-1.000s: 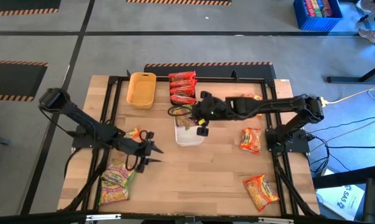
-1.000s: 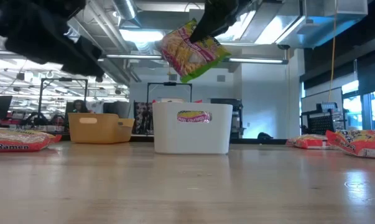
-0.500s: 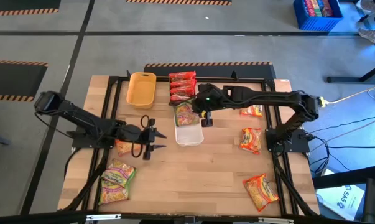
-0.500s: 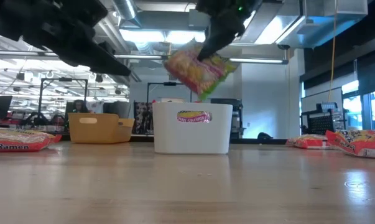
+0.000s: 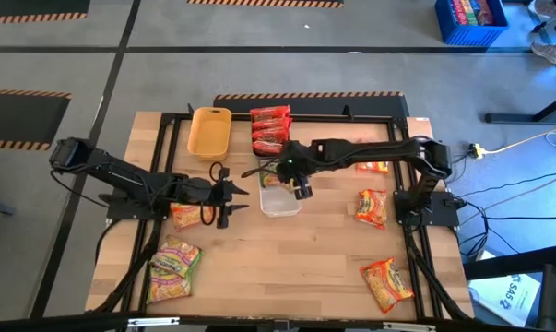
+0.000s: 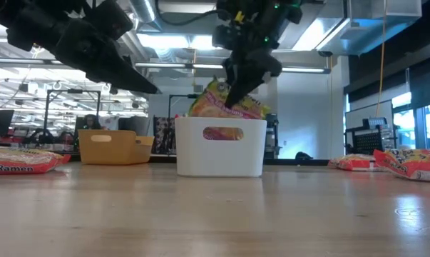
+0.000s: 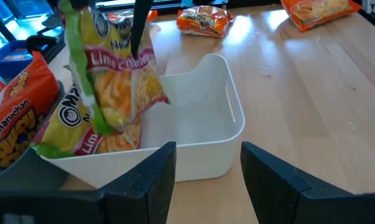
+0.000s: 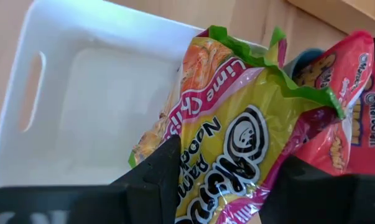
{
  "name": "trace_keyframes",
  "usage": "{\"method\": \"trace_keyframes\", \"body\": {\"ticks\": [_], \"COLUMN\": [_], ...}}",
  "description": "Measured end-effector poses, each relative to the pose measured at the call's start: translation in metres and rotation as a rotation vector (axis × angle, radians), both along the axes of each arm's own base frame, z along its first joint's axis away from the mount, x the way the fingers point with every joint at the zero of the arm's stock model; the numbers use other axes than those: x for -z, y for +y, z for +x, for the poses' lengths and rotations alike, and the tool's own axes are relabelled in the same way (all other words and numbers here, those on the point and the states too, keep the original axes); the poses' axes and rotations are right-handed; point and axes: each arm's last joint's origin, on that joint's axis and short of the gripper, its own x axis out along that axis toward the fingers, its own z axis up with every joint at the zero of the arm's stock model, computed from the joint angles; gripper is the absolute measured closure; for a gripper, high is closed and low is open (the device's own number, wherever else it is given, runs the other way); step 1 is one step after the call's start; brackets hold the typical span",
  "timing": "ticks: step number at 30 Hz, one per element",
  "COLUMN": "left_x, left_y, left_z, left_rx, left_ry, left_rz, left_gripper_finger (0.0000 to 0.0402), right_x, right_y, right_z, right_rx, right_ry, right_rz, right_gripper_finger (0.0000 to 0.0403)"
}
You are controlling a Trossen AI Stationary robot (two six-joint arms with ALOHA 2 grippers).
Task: Sort Maruchan noodles
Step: Put the top green noodle pack into the white bin
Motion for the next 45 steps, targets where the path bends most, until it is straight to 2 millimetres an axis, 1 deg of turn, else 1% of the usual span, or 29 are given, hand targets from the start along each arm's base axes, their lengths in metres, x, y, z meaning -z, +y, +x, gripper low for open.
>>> {"method": "trace_keyframes", "body": {"ticks": [6,12,16,18,20,25,27,30,33,37,41,45], "left_x": [0.0,0.0,0.0,0.0,0.001,0.001,0.001,0.001,0.001,0.001,0.001,0.002], "left_y": [0.0,0.0,0.0,0.0,0.0,0.0,-0.001,-0.001,-0.001,-0.001,-0.001,0.0], "left_z": [0.0,0.0,0.0,0.0,0.0,0.0,0.0,0.0,0.0,0.0,0.0,-0.001], "left_rx": [0.001,0.003,0.003,0.003,0.003,0.013,0.017,0.017,0.017,0.017,0.017,0.017], "left_ry": [0.0,0.0,0.001,0.003,0.007,0.008,0.008,0.008,0.008,0.008,0.011,0.021], "left_rz": [-0.002,-0.004,-0.004,-0.003,-0.003,-0.008,-0.01,-0.009,-0.009,-0.009,-0.009,-0.007], "left_gripper_finger": [0.0227,0.0227,0.0227,0.0227,0.0227,0.0227,0.0227,0.0227,0.0227,0.0227,0.0227,0.0227], "right_x": [0.015,0.029,0.03,0.03,0.029,0.029,0.026,0.016,0.012,0.004,-0.006,-0.004], "right_y": [0.003,0.002,0.002,0.002,0.002,0.002,0.002,0.002,0.002,0.003,0.011,0.019], "right_z": [0.006,0.011,0.011,0.012,0.012,0.014,0.015,0.019,0.021,0.021,0.017,0.006], "right_rx": [-0.027,-0.011,-0.016,-0.018,-0.014,-0.012,0.001,0.007,0.01,0.024,0.054,0.144], "right_ry": [0.036,0.071,0.069,0.063,0.056,0.039,0.033,-0.004,-0.016,-0.009,0.067,0.187], "right_rz": [0.012,0.02,0.034,0.049,0.053,0.053,0.06,0.06,0.061,0.072,0.105,0.117], "right_gripper_finger": [0.0263,0.0263,0.0261,0.0251,0.0232,0.0175,0.016,0.0146,0.0144,0.0151,0.0163,0.0174]}}
